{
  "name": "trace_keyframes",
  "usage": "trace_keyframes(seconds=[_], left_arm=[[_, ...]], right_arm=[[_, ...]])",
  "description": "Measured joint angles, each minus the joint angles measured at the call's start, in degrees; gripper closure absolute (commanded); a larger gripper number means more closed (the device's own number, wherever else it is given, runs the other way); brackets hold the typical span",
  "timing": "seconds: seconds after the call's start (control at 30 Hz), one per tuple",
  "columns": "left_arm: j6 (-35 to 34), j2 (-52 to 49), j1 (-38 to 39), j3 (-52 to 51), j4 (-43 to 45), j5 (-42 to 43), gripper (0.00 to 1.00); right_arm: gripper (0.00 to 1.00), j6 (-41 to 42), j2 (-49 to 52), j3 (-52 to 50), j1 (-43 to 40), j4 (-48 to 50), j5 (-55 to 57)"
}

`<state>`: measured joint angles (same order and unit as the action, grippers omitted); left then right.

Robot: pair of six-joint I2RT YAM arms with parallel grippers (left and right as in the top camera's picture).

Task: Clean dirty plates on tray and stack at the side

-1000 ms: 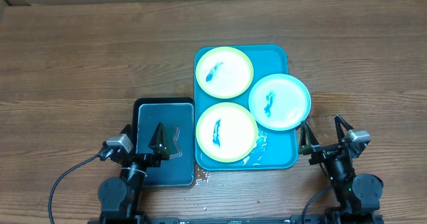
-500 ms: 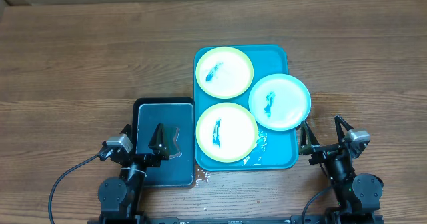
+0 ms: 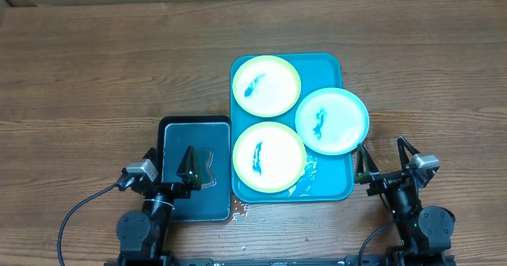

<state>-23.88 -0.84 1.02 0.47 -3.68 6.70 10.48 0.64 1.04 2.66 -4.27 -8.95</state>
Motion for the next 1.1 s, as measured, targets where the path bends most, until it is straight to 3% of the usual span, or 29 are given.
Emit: trace_keyframes(seconds=[0.2, 0.47, 0.7, 0.87, 1.1], left_arm=[[-0.46, 0.0, 0.0, 0.0, 0.68, -2.08, 0.0], [-6.08, 0.0, 0.0, 0.0, 2.99, -2.45, 0.0], [-6.21, 0.02, 0.0, 0.28, 17.03, -0.37, 0.0], [-5.84, -2.25, 0.0, 7.98, 7.63, 0.2, 0.0], [-4.42, -19.78, 0.0, 30.25, -13.27, 7.13, 0.0]], right_arm=[[0.01, 0.0, 0.0, 0.0, 0.0, 0.07, 0.02], [0.0, 0.0, 0.0, 0.0, 0.0, 3.1, -1.44], [0.0, -0.22, 0.2, 2.89, 0.0, 6.12, -6.29], [0.0, -1.36, 7.1, 17.84, 0.0, -3.23, -6.21], [0.0, -1.55, 32.24, 45.09, 0.0, -27.41, -9.81]])
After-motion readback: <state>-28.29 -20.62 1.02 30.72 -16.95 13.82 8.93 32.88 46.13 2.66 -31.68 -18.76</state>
